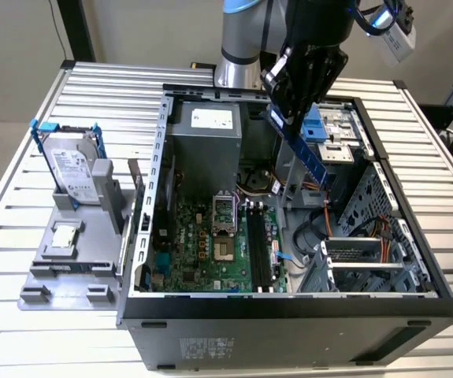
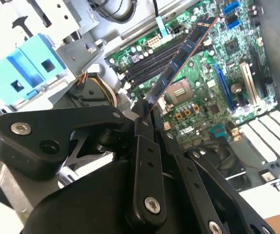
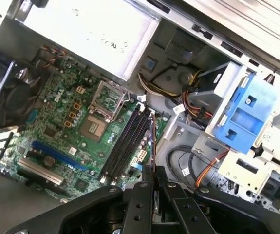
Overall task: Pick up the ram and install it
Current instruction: 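Insert the ram into the slot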
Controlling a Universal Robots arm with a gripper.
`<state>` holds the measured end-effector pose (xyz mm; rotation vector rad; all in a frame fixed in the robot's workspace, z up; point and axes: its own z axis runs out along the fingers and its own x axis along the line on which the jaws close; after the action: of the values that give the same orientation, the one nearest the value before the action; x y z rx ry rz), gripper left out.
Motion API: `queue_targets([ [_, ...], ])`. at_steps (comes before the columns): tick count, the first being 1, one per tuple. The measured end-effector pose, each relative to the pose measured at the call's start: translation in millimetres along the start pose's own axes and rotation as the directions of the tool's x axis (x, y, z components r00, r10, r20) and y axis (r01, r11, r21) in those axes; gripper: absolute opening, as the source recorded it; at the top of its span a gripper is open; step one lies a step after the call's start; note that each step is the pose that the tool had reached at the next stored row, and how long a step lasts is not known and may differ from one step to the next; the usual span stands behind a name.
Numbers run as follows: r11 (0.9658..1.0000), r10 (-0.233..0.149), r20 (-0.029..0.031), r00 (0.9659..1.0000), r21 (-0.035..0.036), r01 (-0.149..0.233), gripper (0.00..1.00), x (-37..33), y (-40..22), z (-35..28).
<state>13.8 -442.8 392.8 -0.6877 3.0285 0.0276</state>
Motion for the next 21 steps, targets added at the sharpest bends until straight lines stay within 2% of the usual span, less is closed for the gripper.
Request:
queue_targets([
  [3,0.9985,0.054,0.0006,0.9985,0.0021,-0.054,0.00,0.0,0.0,0.1],
  [5,0.9958,0.091,0.0010,0.9958,0.0035,-0.091,0.00,0.0,0.0,0.2],
  [7,0.9921,0.125,0.0015,0.9921,0.0048,-0.125,0.00,0.0,0.0,0.3],
  [10,0.9840,0.178,0.0023,0.9840,0.0068,-0.178,0.00,0.0,0.0,0.4],
  [13,0.9728,0.232,0.0032,0.9728,0.0087,-0.232,0.00,0.0,0.0,0.5],
  [15,0.9641,0.265,0.0039,0.9642,0.0100,-0.265,0.00,0.0,0.0,0.6],
  [18,0.9491,0.315,0.0050,0.9491,0.0118,-0.315,0.00,0.0,0.0,0.7],
  [21,0.9325,0.361,0.0060,0.9326,0.0134,-0.361,0.00,0.0,0.0,0.9],
])
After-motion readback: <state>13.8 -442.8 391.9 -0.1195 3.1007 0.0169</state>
